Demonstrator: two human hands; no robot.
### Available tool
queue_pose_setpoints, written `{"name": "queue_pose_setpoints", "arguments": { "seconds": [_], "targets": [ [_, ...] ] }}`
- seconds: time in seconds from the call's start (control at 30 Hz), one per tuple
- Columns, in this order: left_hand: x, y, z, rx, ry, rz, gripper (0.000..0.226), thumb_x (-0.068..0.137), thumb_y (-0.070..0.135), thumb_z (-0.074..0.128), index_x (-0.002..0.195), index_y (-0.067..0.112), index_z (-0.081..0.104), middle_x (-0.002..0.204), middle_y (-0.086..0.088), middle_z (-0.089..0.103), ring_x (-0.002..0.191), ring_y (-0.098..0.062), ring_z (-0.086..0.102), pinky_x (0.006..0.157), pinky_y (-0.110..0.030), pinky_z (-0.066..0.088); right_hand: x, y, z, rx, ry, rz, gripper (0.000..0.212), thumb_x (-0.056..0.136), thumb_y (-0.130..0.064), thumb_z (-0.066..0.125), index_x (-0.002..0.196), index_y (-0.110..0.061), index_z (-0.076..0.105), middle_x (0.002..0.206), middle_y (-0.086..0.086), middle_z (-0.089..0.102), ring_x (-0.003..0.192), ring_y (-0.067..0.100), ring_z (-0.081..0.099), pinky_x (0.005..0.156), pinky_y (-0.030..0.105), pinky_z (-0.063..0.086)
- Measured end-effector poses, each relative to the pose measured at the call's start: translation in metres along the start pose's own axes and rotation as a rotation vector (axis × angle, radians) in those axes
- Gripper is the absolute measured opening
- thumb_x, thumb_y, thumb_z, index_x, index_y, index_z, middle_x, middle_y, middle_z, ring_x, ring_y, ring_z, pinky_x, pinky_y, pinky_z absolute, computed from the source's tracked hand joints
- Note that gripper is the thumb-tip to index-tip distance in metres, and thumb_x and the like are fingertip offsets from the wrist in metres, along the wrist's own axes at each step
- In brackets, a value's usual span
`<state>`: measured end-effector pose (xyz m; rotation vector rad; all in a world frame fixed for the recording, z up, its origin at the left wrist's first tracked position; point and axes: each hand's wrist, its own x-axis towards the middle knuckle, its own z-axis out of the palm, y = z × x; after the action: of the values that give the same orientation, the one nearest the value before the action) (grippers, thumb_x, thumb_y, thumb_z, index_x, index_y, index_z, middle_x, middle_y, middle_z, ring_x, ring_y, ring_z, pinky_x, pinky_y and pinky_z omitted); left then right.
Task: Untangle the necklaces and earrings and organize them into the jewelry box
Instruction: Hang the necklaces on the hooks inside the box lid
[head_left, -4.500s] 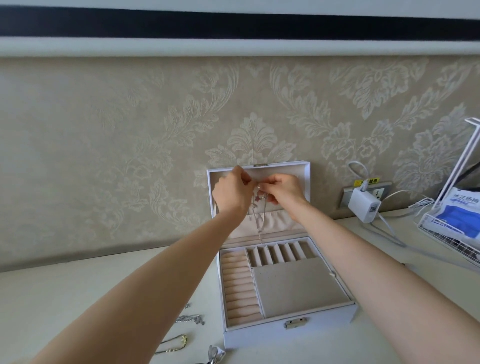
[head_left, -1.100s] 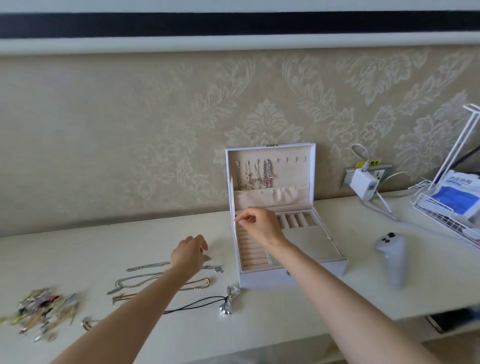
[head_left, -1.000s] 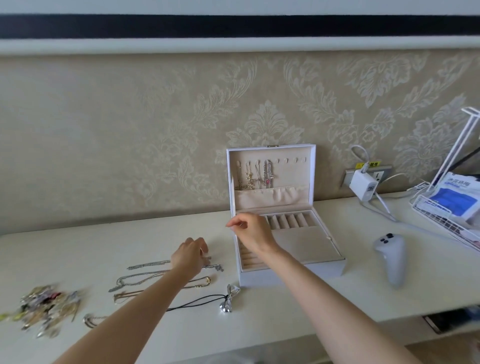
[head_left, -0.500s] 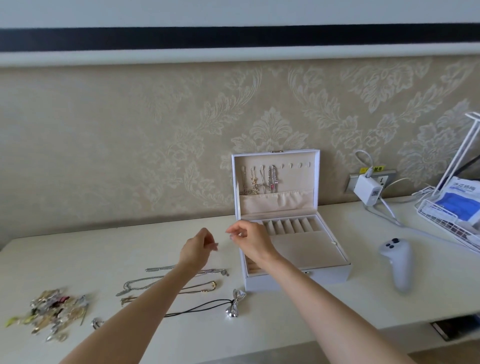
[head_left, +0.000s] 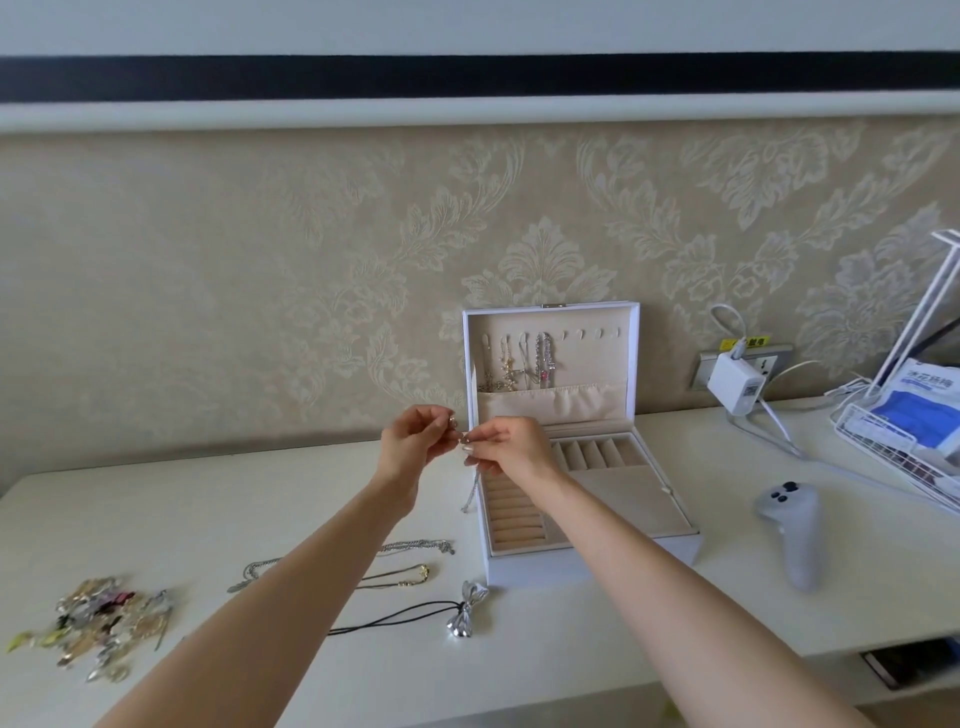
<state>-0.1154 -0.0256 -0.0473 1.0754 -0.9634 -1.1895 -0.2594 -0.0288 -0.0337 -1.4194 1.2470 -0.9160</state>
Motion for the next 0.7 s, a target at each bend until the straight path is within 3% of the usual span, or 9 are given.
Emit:
{"name": "queue_pose_setpoints", "arguments": {
  "seconds": [0.13, 0.23, 0.37, 0.47, 0.57, 0.7],
  "targets": [
    [0.002, 0.007, 0.008, -0.006, -0.041, -0.005, 0.011, 0.090, -0.002, 0.052, 0.089, 0.005, 0.060, 0.075, -0.008, 0.060, 0.066, -0.012, 0.062, 0.076, -0.023, 0.054, -0.002, -0.010, -0.016, -0.011, 0.015, 0.027, 0.004, 0.080, -0.001, 0.068, 0.082, -0.004, 0.069, 0.069, 0.010, 0.068, 0.055, 0.011, 0.060, 0.047, 0.013, 0.043],
    [0.004, 0.016, 0.018, 0.092, -0.125, 0.009, 0.014, 0.086, -0.006, 0.057, 0.093, 0.005, 0.061, 0.078, -0.007, 0.060, 0.073, -0.016, 0.060, 0.086, -0.029, 0.051, 0.001, -0.019, -0.028, 0.015, 0.066, 0.025, 0.009, 0.080, 0.001, 0.065, 0.077, -0.007, 0.066, 0.070, 0.010, 0.069, 0.054, 0.011, 0.060, 0.049, 0.017, 0.043],
    [0.011, 0.030, 0.036, 0.253, -0.124, 0.081, 0.013, 0.087, -0.003, 0.058, 0.083, 0.008, 0.063, 0.073, -0.005, 0.061, 0.061, -0.006, 0.061, 0.070, -0.020, 0.054, 0.004, -0.034, -0.046, 0.024, 0.143, 0.016, 0.008, 0.078, 0.003, 0.063, 0.079, -0.004, 0.066, 0.067, 0.011, 0.068, 0.053, 0.013, 0.056, 0.049, 0.019, 0.042],
    [0.020, 0.038, 0.051, 0.379, -0.114, 0.131, 0.012, 0.088, -0.001, 0.058, 0.080, 0.006, 0.062, 0.067, -0.003, 0.059, 0.051, 0.001, 0.058, 0.058, -0.013, 0.051, 0.004, -0.046, -0.057, 0.074, 0.180, -0.010, 0.006, 0.077, 0.003, 0.063, 0.079, -0.002, 0.066, 0.061, 0.010, 0.063, 0.046, 0.008, 0.053, 0.042, 0.013, 0.038],
    [0.028, 0.045, 0.060, 0.547, -0.134, 0.159, 0.009, 0.089, 0.004, 0.058, 0.082, 0.007, 0.064, 0.063, 0.001, 0.058, 0.054, -0.006, 0.055, 0.059, -0.017, 0.048, 0.005, -0.053, -0.066, 0.071, 0.201, -0.041, 0.008, 0.076, 0.005, 0.063, 0.076, -0.002, 0.065, 0.062, 0.010, 0.061, 0.044, 0.004, 0.053, 0.040, 0.009, 0.035],
    [0.034, 0.049, 0.071, 0.673, -0.192, 0.162, 0.019, 0.092, 0.015, 0.056, 0.074, 0.013, 0.058, 0.061, 0.004, 0.051, 0.056, -0.009, 0.046, 0.054, -0.016, 0.038, 0.010, -0.052, -0.075, 0.093, 0.227, -0.050, 0.007, 0.078, 0.004, 0.061, 0.077, -0.002, 0.065, 0.062, 0.011, 0.061, 0.054, 0.013, 0.057, 0.046, 0.008, 0.042]
  ]
}}
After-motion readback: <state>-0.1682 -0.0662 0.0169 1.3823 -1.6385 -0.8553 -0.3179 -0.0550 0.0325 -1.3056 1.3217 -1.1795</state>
